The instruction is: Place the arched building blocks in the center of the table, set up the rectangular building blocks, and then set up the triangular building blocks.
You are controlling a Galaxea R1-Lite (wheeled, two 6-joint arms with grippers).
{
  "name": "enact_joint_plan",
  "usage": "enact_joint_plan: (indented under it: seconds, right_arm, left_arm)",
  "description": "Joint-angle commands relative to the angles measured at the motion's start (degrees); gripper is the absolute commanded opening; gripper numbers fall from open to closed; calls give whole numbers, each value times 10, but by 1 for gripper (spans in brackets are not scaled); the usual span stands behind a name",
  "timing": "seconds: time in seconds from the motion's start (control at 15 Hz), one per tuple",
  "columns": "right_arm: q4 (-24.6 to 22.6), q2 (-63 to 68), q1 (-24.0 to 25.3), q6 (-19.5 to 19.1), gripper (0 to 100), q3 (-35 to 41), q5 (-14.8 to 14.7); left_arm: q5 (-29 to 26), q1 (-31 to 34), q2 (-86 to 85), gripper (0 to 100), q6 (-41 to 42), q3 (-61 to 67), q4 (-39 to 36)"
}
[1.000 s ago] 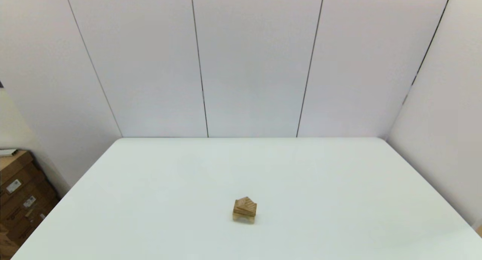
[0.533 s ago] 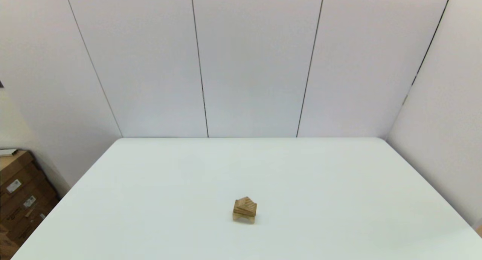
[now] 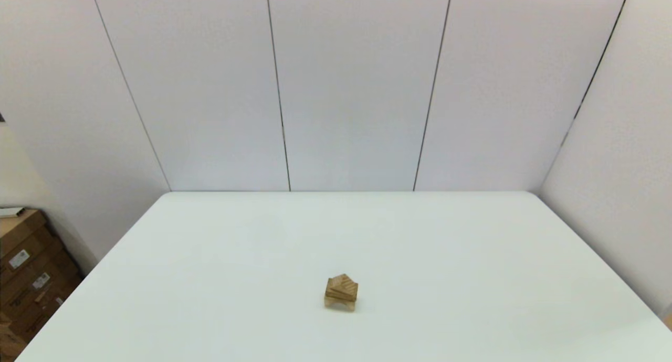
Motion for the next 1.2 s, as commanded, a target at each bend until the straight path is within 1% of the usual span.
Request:
enact_joint_plan:
  seconds: [0.07, 0.4, 0.87, 1.0, 1.2]
  right_arm:
    - [0, -1, 0, 0, 100, 0, 0]
    - [0, -1, 0, 0, 100, 0, 0]
    - [0, -1, 0, 0, 100, 0, 0]
    - [-1, -1, 0, 4, 100, 0, -6]
    - [-1, -1, -1, 5, 100, 0, -8]
  left_arm:
    - [-15, 0, 1, 100, -8, 39, -28]
    - [-13, 0, 0, 100, -37, 39, -28]
    - [-13, 0, 0, 100, -37, 39, -28]
    - [-13, 0, 0, 100, -37, 39, -28]
    - [-13, 0, 0, 100, -37, 39, -28]
